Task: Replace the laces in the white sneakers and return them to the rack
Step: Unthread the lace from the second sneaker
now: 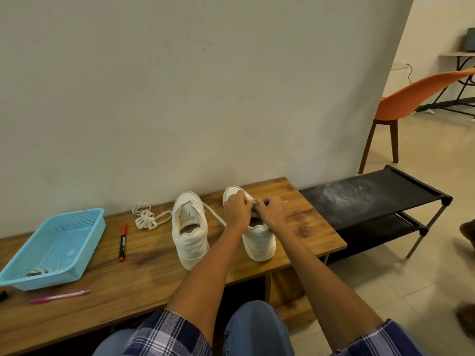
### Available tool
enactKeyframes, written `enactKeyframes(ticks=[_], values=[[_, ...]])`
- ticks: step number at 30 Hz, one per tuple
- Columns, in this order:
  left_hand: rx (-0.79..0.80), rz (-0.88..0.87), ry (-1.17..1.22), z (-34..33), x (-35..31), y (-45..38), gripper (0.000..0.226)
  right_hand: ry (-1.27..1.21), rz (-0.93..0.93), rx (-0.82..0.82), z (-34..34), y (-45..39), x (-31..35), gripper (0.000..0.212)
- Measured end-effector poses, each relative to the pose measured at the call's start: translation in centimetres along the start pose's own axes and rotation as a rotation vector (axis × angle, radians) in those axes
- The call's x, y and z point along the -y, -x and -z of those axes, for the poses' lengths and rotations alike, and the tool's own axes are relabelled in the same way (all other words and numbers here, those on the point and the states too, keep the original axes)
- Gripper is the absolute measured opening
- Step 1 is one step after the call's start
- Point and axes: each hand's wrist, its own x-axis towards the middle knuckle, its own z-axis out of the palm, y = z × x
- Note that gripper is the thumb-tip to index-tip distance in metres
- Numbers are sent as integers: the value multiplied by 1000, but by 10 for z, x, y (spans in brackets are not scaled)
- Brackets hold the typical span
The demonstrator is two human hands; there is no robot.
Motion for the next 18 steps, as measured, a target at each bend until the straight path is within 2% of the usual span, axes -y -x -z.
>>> enactKeyframes(ticks=[4,6,9,13,15,18], values=[[-82,449,388,0,0,-2,22,15,32,-18,2,1,2,46],[-39,500,372,2,3,-5,29,20,38,-20,3,2,3,46],[8,243,257,6,5,-11,22,18,26,-19,3,3,2,42],[130,-145,30,11,11,-22,25,27,30,-20,4,4,4,35],[151,-210,-49,8,12,-25,21,43,30,-16,4,5,5,37],[140,-143,13,3,6,-19,18,40,33,-14,6,7,6,32]])
